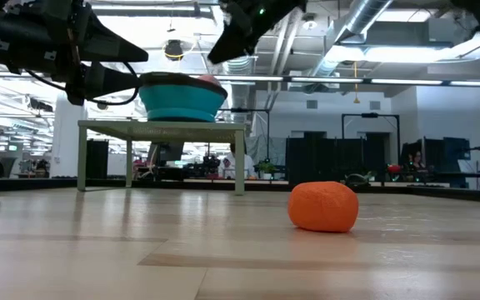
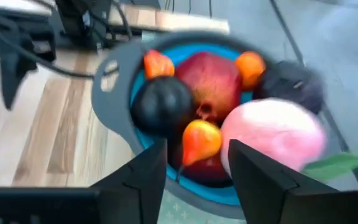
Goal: Pick & Place Fruit
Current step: Put the orange into the blue strainer bowl on the shelf
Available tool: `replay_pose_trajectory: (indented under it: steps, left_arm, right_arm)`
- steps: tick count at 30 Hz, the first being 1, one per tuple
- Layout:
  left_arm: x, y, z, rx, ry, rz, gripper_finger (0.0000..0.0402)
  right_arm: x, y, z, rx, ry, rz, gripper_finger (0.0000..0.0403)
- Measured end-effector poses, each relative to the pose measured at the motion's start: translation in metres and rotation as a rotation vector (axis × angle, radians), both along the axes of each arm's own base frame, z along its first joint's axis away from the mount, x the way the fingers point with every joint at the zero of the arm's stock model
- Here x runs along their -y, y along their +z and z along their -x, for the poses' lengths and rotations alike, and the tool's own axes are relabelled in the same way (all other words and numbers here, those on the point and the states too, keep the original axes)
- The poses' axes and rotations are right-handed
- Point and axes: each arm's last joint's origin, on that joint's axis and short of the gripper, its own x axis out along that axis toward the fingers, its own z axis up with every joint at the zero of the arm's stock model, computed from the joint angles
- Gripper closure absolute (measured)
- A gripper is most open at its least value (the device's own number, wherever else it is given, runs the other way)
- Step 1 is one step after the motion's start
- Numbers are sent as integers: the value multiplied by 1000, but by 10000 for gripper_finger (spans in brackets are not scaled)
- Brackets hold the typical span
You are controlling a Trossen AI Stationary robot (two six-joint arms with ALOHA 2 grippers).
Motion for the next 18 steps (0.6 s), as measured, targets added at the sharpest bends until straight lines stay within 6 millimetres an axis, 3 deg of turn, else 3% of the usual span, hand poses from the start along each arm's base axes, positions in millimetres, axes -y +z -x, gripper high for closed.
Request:
replay_pose_trajectory:
  steps: [5,8,12,18]
  left_arm:
    - [0,0,0,-9,-1,-18,101]
    - [0,0,0,-20,-14,-42,101]
    - [2,0,-1,-31,-62,-65,101]
    - [12,7,-12,-65,-195,-188,101]
  right_arm:
    - [-26,24,17,-4,59,9,223]
    - [-54,23,30,-69,134,-13,226]
    - [-95,-10,48,-184,212,-55,241]
    - [-151,-68,89,-198,194,-146,273]
